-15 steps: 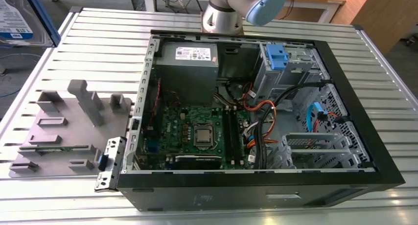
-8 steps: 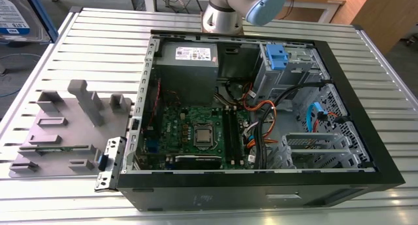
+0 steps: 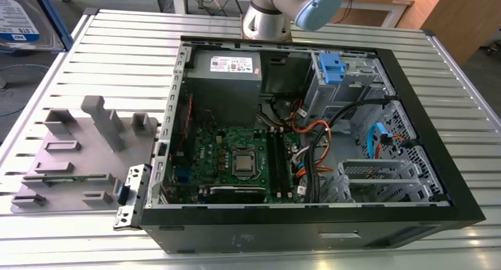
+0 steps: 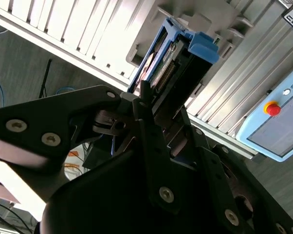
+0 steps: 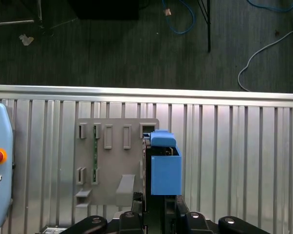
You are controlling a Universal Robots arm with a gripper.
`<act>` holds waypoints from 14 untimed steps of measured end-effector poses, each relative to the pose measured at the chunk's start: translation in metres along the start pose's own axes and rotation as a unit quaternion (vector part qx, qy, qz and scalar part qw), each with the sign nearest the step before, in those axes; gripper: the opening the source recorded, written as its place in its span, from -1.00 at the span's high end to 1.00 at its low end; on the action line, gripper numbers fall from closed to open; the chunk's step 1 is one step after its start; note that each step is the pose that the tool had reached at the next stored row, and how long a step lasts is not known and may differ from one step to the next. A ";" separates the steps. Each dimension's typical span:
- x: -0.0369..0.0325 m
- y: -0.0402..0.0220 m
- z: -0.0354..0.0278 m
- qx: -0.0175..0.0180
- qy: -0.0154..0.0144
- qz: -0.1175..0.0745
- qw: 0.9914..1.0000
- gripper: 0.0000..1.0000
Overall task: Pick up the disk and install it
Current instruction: 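Pick up the disk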
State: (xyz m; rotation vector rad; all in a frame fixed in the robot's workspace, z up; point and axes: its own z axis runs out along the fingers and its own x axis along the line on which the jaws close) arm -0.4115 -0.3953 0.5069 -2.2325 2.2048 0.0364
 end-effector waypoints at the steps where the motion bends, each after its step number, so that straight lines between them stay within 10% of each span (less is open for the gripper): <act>1: 0.0000 -0.0020 0.0000 0.000 0.000 0.000 1.000 0.30; 14: 0.0005 -0.0366 -0.0005 0.000 0.000 0.000 1.000 0.30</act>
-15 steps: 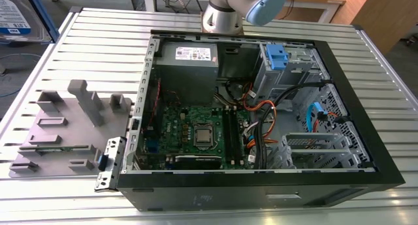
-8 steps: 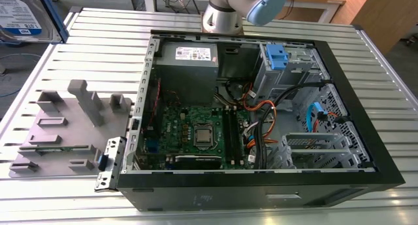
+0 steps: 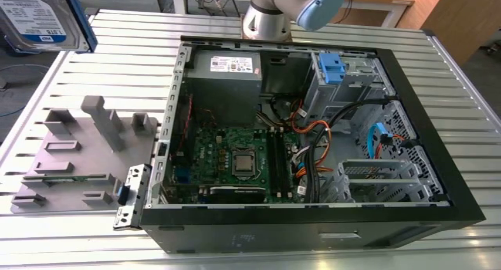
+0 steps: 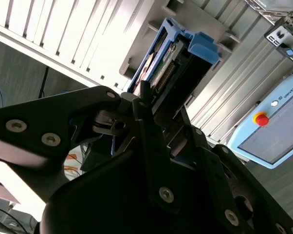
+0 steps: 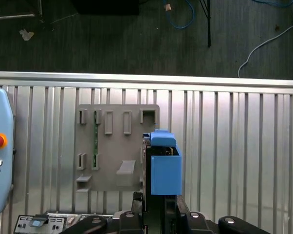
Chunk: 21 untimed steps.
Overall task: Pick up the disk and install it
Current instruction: 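Pick up the disk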
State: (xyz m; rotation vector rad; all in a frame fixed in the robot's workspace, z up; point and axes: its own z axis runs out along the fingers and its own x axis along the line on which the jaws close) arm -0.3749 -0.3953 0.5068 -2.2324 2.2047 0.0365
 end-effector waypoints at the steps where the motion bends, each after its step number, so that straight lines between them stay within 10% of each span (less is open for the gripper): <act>1: 0.0000 -0.0031 0.0000 0.000 0.000 0.000 1.000 0.30; 21: 0.0008 -0.0631 -0.0009 0.000 0.000 0.000 1.000 0.30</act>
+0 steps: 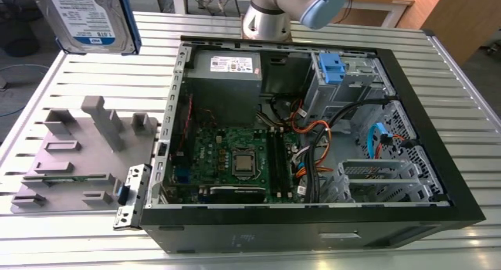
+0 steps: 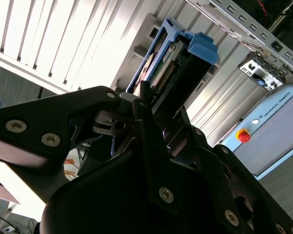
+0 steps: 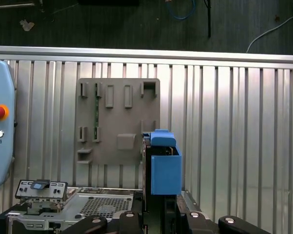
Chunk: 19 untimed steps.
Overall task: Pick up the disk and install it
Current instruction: 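Pick up the disk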
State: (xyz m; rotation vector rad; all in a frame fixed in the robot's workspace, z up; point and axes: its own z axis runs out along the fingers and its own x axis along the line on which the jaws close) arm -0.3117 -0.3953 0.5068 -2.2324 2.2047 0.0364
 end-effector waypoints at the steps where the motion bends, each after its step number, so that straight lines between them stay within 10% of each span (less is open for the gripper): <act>1: 0.0000 -0.0026 0.0000 0.000 0.000 0.000 1.000 0.30; 19: 0.0004 -0.0349 -0.0003 0.000 0.000 0.000 1.000 0.30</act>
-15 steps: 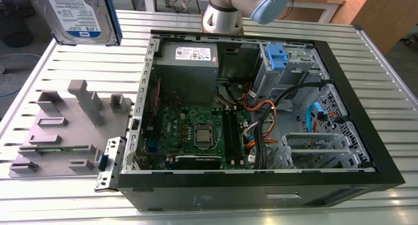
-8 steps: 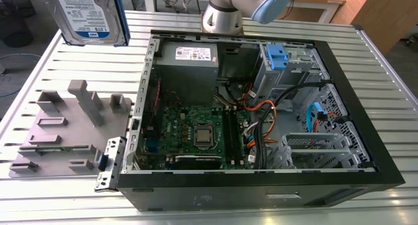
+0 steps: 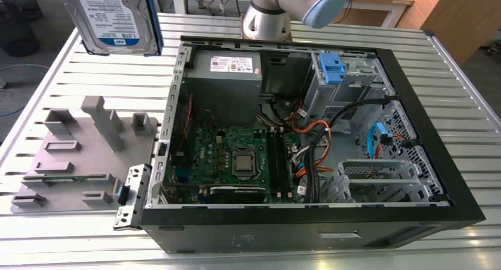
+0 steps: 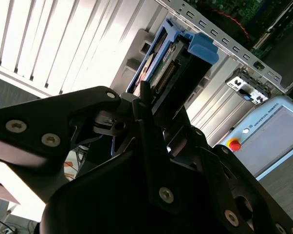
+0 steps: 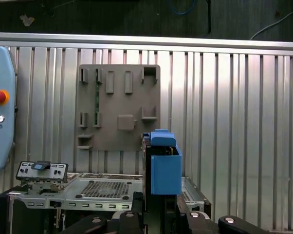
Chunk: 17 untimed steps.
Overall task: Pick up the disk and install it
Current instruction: 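Pick up the disk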
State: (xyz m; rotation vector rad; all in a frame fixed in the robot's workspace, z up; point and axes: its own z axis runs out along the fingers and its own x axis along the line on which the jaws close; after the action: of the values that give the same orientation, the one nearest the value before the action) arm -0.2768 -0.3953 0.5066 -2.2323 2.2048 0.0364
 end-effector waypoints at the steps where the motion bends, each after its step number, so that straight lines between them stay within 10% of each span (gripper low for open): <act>1: 0.0000 -0.0017 -0.0001 0.000 0.000 0.000 1.000 0.30; 17: 0.0006 -0.0477 -0.0006 0.000 0.000 0.000 1.000 0.30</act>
State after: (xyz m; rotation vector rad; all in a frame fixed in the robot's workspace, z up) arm -0.2291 -0.3953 0.5065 -2.2323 2.2047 0.0365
